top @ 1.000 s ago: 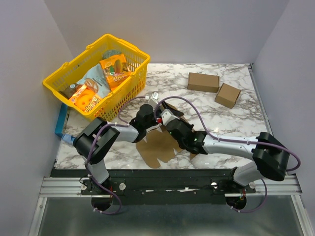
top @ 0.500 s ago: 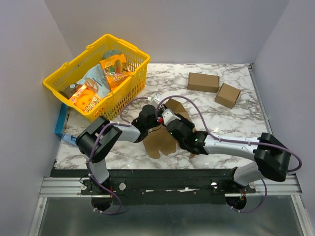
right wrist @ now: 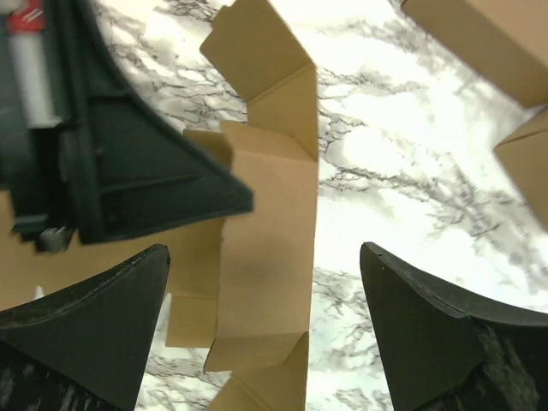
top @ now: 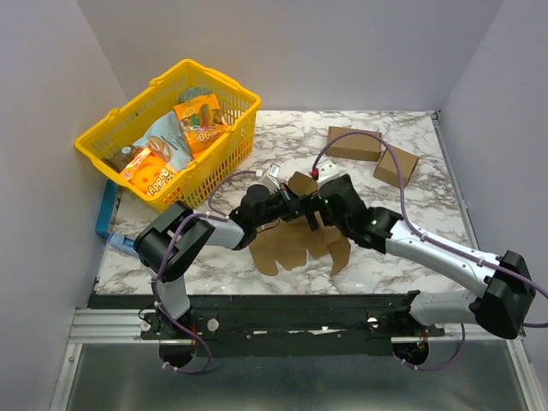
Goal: Fold the paper box
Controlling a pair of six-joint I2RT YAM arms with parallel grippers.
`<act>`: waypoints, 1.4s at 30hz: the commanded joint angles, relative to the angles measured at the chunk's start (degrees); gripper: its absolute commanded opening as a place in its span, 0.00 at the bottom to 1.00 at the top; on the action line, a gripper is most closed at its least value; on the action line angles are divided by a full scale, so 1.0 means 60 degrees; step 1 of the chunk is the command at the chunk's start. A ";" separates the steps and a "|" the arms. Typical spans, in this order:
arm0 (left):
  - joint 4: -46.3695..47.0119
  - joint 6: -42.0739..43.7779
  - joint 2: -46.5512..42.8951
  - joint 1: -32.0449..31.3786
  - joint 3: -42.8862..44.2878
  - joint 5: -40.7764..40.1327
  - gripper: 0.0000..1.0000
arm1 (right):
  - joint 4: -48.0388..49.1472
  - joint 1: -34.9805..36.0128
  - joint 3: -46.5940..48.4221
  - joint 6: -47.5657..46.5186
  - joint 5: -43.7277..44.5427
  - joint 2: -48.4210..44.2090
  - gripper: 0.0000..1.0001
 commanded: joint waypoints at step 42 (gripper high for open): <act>0.0351 0.0587 -0.0442 -0.0184 -0.0763 -0.0621 0.00 | -0.1669 -0.1945 -0.0358 0.2482 -0.4272 -0.0828 1.00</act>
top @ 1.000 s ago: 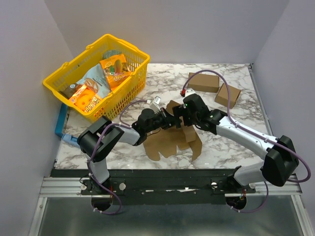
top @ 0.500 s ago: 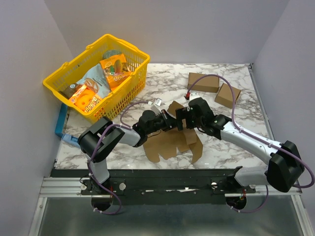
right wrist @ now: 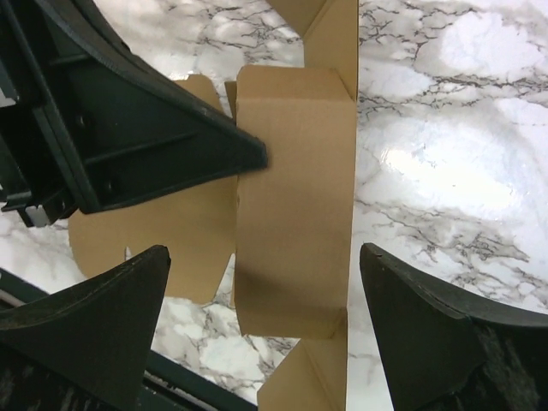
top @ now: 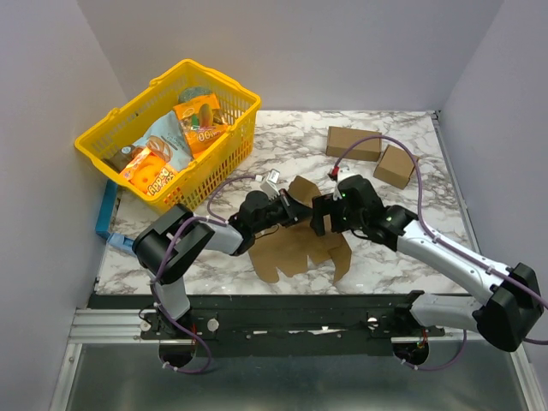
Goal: Fold the paper box
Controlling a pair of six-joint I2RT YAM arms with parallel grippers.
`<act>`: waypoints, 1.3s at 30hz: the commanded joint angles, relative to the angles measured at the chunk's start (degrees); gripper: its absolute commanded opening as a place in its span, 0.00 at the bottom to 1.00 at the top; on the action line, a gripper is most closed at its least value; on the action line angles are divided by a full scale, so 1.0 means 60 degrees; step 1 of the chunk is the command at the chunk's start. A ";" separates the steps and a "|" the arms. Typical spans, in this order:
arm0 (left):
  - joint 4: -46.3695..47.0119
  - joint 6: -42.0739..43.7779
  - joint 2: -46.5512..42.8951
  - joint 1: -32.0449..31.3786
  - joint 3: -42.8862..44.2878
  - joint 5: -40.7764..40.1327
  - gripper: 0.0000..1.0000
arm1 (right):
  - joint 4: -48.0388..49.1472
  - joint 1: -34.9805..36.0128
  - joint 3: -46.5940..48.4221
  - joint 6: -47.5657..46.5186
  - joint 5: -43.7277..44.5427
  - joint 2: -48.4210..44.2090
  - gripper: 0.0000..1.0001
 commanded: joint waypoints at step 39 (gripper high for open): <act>-0.1895 0.2017 -0.1826 0.0198 -0.0060 -0.0746 0.67 | 0.0365 -0.0431 0.0430 -0.2774 0.0029 0.1684 0.59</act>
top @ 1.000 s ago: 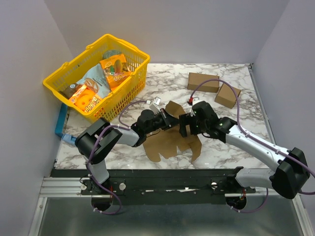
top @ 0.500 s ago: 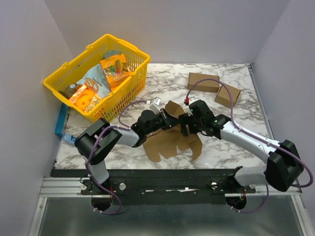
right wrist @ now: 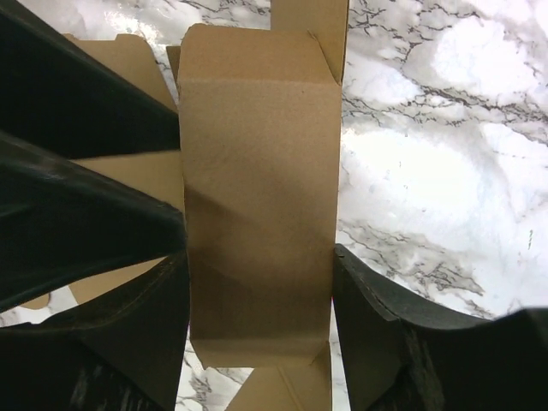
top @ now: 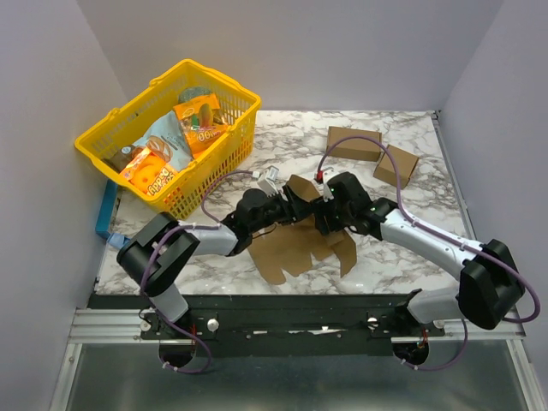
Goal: Fold the paper box
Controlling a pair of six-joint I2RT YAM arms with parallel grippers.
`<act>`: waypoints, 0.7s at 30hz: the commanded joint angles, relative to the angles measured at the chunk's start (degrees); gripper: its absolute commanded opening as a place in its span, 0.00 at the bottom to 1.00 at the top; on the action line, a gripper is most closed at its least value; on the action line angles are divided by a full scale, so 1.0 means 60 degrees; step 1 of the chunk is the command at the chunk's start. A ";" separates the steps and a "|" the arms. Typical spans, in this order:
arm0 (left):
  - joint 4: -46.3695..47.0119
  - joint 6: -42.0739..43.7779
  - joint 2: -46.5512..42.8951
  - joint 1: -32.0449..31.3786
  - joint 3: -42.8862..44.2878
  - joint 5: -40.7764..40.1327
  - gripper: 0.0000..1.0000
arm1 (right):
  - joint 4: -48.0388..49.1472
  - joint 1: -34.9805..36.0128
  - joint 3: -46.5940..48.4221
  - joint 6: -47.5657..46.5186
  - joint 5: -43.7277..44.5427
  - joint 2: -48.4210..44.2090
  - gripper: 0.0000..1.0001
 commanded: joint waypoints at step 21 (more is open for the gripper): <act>-0.5003 0.5293 -0.3723 0.2589 -0.0025 -0.0301 0.92 | -0.0384 0.0076 0.0640 -0.3888 -0.1737 0.0382 0.53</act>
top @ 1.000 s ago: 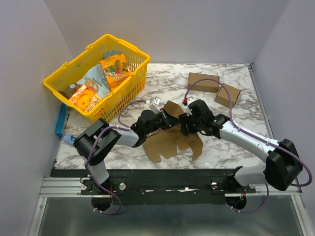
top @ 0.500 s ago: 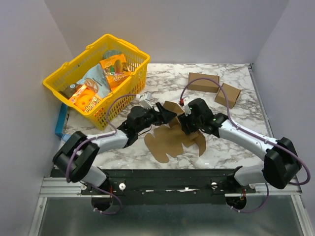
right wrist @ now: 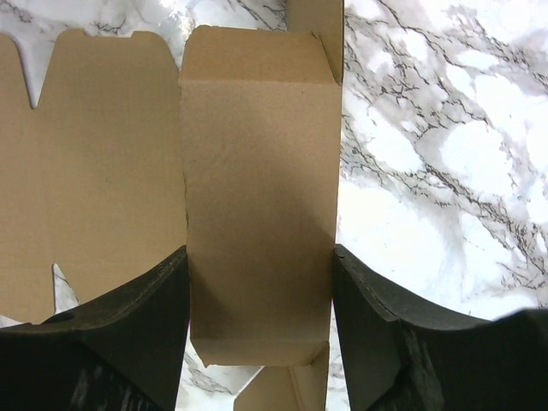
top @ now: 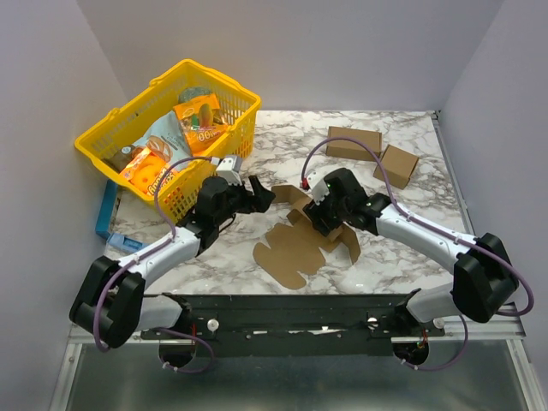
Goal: Fold the paper box
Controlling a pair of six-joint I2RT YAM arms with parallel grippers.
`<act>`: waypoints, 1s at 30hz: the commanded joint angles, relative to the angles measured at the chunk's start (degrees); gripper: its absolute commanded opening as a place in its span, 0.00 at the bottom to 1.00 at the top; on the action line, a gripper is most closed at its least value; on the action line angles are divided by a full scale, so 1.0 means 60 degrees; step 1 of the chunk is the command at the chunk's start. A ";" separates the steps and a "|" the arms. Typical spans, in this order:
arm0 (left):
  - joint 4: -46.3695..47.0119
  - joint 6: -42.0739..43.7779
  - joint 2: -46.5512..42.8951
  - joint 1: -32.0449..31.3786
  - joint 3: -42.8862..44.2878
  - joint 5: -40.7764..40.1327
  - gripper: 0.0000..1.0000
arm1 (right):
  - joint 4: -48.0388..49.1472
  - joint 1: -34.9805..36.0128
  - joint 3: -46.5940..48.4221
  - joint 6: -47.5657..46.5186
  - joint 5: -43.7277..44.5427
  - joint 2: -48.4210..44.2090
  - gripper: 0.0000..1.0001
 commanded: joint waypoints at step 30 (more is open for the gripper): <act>-0.0117 0.3147 0.5642 0.0350 0.3172 0.3724 0.65 | -0.0428 0.0233 -0.0057 -0.0884 -0.0334 -0.0348 0.53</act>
